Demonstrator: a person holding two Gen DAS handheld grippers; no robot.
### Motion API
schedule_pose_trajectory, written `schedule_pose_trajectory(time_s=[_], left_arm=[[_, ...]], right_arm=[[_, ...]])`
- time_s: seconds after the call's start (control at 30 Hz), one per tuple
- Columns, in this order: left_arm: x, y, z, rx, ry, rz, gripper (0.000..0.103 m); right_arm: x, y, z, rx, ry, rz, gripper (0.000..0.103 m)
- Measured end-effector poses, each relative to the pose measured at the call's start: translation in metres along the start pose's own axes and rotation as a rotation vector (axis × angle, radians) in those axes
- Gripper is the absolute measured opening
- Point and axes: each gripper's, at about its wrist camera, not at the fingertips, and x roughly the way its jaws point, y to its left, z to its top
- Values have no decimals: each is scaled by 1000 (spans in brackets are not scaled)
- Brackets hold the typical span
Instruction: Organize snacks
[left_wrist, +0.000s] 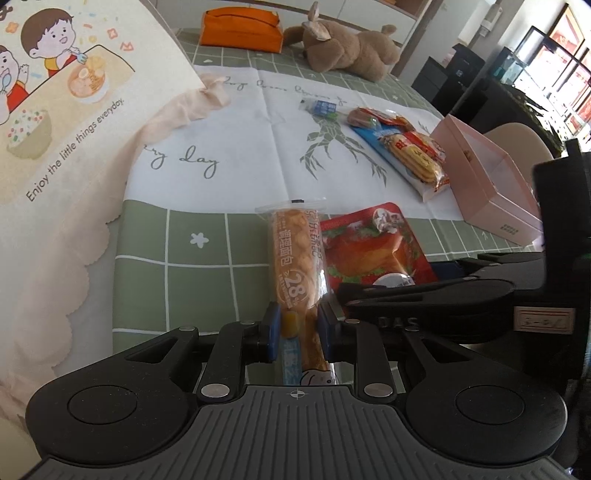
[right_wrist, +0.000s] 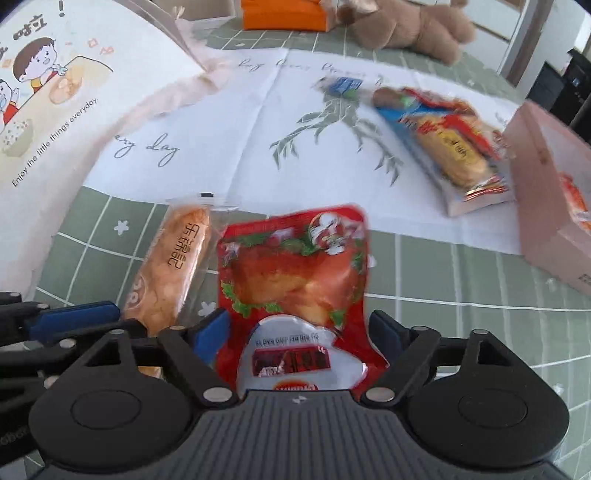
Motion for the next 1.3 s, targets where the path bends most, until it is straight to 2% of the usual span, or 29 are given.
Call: schedule_pose_trajectory(time_s=[0.1, 0.13, 0.4, 0.47, 0.53, 0.7, 0.8, 0.93, 1.0, 1.03, 1.1, 1.23, 1.3], left_arm=[[3, -4, 1, 3, 4, 5, 29], [4, -6, 1, 7, 6, 10, 30], [11, -24, 3, 40, 4, 23, 29], [12, -30, 2, 58, 12, 10, 28], [13, -37, 0, 78, 27, -14, 28], [16, -52, -8, 111, 46, -47, 28], [17, -52, -8, 106, 48, -52, 28], [17, -49, -8, 92, 48, -60, 29], [16, -48, -9, 90, 46, -63, 29], [16, -48, -9, 85, 46, -65, 29], [18, -46, -8, 71, 50, -68, 32], [32, -50, -2, 68, 59, -33, 39], [41, -55, -1, 89, 68, -8, 37]], right_arm=[[-10, -15, -4, 27, 1, 25, 61], [-13, -22, -7, 44, 5, 21, 58], [-38, -105, -56, 215, -9, -29, 59], [-42, -117, -66, 220, -14, -35, 62], [-45, -124, -74, 226, -15, -50, 77], [-66, -124, -80, 210, -139, -159, 78], [-73, -117, -77, 181, -205, -156, 84], [-52, -111, -67, 146, -147, -55, 86], [-31, -114, -66, 163, -86, -67, 87], [-28, -113, -69, 158, -102, -78, 94], [-25, -114, -71, 155, -120, -86, 99], [-26, -113, -74, 147, -119, -81, 101], [-27, -112, -77, 139, -120, -83, 103]])
